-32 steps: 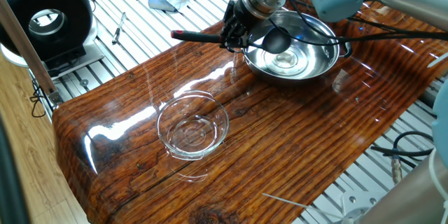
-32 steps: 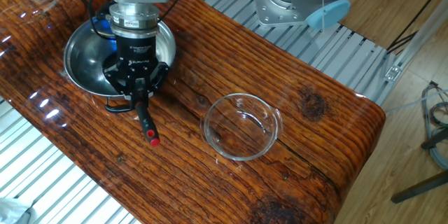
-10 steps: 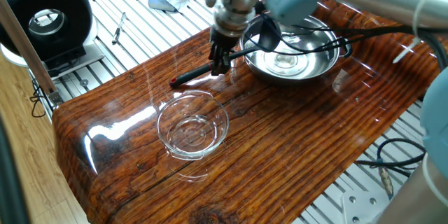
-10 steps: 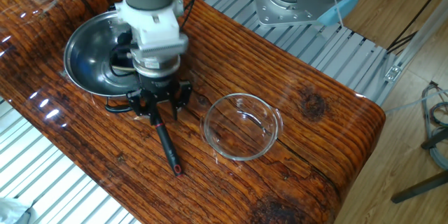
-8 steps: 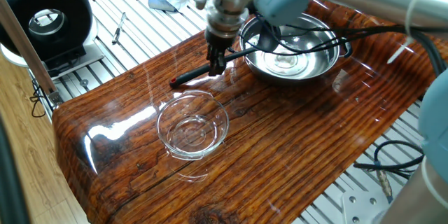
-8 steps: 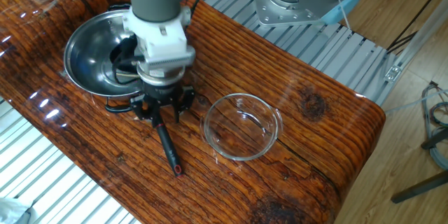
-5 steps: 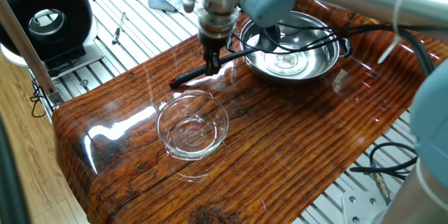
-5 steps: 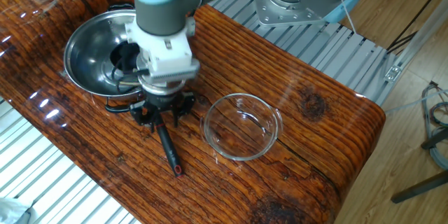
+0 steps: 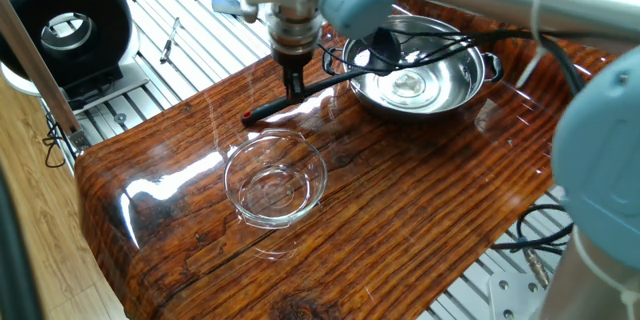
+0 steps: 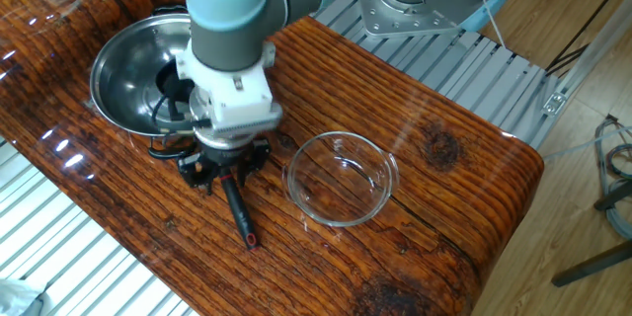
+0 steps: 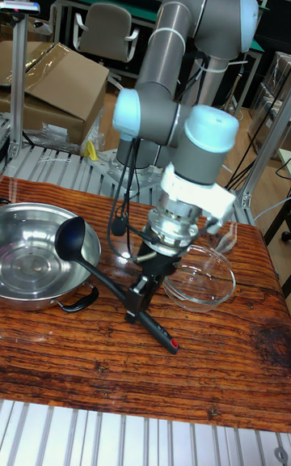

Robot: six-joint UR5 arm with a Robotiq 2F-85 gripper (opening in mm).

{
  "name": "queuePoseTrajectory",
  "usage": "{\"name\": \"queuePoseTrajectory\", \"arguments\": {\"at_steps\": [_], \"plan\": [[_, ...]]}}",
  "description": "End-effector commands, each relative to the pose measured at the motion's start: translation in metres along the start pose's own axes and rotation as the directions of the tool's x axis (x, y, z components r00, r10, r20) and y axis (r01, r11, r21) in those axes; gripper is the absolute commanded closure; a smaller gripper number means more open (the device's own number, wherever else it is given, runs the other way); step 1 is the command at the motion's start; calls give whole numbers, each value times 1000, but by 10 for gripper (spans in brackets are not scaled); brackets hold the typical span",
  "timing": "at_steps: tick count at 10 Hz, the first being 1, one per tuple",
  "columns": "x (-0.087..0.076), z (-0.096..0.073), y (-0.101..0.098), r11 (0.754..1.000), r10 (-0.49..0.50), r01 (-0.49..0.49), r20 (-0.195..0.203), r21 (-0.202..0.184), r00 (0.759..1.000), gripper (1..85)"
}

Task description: Scoop water with a large spoon from one bowl to another

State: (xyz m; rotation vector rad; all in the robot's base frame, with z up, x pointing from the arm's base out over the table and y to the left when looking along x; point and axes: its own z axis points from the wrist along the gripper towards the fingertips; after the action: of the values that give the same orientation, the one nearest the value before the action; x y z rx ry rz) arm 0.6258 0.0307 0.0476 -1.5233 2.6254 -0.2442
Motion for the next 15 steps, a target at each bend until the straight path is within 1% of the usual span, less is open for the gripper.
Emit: {"name": "queuePoseTrajectory", "arguments": {"at_steps": [1, 3, 5, 8, 10, 12, 14, 15], "plan": [[-3, 10, 3, 999, 34, -35, -50, -31, 998, 353], [5, 10, 12, 996, 62, -68, -84, -66, 995, 353], [7, 13, 17, 993, 76, -84, -98, -78, 992, 353], [20, 16, 16, 993, 95, -105, -154, -62, 984, 363], [24, 18, 16, 991, 116, -126, -171, -52, 978, 407], [27, 17, 15, 985, 161, -169, -193, -23, 968, 567], [27, 13, 16, 977, 210, -215, -200, -3, 957, 743], [30, 10, 15, 975, 217, -221, -207, 6, 954, 780]]}}
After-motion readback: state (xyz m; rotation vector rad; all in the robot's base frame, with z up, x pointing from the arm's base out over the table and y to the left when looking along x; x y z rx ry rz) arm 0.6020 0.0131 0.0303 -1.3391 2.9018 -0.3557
